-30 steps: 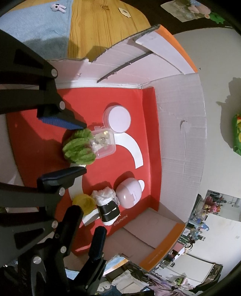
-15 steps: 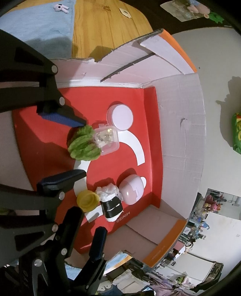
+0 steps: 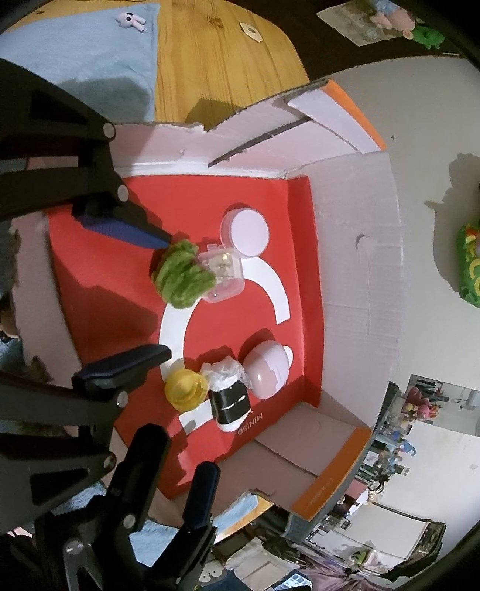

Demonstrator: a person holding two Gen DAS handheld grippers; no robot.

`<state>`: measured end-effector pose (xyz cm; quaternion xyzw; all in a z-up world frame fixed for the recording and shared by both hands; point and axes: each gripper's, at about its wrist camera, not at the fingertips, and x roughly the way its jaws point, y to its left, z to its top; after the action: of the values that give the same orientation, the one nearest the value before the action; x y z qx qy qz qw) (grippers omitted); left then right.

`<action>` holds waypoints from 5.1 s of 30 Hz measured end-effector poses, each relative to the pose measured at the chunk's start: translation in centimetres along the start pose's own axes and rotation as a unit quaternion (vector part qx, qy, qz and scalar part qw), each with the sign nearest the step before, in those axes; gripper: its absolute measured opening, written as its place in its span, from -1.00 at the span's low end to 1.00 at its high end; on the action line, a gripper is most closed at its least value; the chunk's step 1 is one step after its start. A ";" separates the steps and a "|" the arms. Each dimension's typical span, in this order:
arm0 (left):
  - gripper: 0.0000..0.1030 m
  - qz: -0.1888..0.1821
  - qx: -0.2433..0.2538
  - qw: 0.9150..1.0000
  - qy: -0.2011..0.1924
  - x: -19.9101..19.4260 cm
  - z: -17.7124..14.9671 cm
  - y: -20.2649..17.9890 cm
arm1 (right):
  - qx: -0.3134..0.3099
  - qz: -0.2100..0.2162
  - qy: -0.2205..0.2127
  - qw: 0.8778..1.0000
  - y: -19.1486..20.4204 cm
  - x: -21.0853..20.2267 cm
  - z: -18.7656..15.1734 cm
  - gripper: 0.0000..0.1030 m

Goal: Organize objects
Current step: 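Withdraw both grippers out of the box toward the mat, then move both grippers toward the green yarn pieces on the blue mat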

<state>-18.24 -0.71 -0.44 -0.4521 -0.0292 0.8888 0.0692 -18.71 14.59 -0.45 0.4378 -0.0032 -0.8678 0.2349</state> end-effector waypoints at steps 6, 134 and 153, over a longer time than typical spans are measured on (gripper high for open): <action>0.16 0.002 0.003 1.000 -0.006 -0.7 -0.3 -0.2 | -0.002 0.000 -0.008 1.000 0.3 -0.8 -0.2 0.54; 0.11 -0.016 0.012 1.000 -0.023 -4.6 -7.1 0.0 | -0.002 -0.061 -0.015 0.998 2.7 -3.0 -8.8 0.85; -0.39 -0.053 0.080 0.994 -0.049 -4.9 -7.2 -0.8 | -0.072 0.054 0.001 0.996 6.0 -0.5 -8.2 -0.21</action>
<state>-9.53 -0.71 -0.67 -0.3986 0.0146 0.9046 0.1505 -9.79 11.13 -3.88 0.4196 0.0362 -0.8514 0.3127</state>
